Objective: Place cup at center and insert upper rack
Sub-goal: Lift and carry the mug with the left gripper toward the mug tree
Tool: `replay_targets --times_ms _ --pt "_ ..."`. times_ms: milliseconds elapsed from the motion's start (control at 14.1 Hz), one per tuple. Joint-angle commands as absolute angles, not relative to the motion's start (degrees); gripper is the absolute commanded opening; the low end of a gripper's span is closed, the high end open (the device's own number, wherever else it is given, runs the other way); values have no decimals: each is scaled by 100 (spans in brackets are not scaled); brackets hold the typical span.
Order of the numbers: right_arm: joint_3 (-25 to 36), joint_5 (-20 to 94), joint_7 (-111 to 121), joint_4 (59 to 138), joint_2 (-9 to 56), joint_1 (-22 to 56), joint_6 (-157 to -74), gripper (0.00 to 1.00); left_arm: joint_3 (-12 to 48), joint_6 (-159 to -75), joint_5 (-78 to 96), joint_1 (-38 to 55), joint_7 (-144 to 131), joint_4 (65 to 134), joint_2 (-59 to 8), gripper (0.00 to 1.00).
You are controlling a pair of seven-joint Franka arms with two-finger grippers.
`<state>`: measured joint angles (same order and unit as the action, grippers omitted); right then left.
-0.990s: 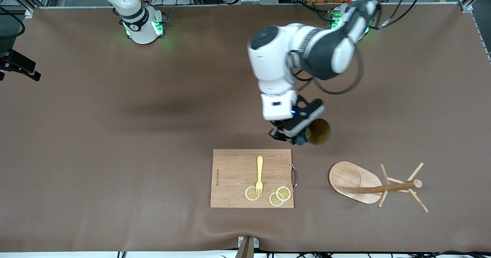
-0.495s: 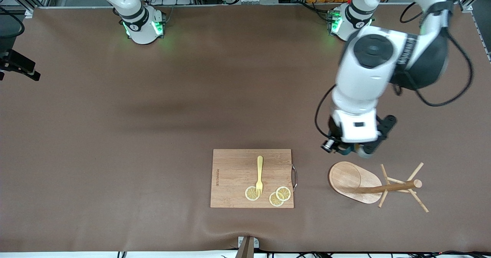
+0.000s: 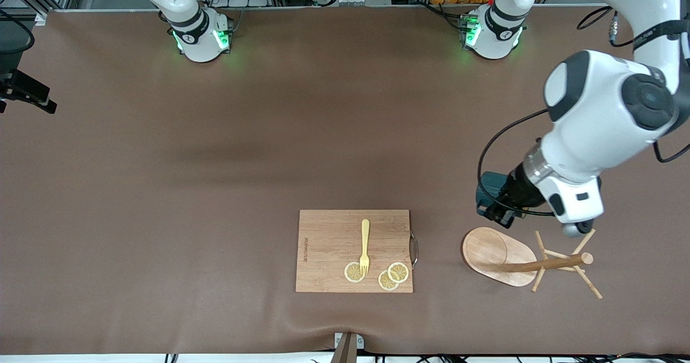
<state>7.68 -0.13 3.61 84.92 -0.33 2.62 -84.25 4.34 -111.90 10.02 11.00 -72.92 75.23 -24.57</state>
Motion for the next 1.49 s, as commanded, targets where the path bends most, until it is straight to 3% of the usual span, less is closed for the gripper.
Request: replay_targets --times_ms 0,354,849,1415 --pt "747 0 360 8350 35 211 -8350 100 492 -11293 1895 792 -7146 7638 -2373 0" --pt "747 9 343 8350 44 237 -8332 100 422 -11688 4022 317 -6602 7690 -2566 0" --pt "756 18 343 8385 44 202 -8332 100 413 -12945 5992 79 -5452 7725 -3032 0" --pt "747 18 334 8385 44 211 -8323 100 378 -13096 6319 -219 -4447 8068 -3138 0"
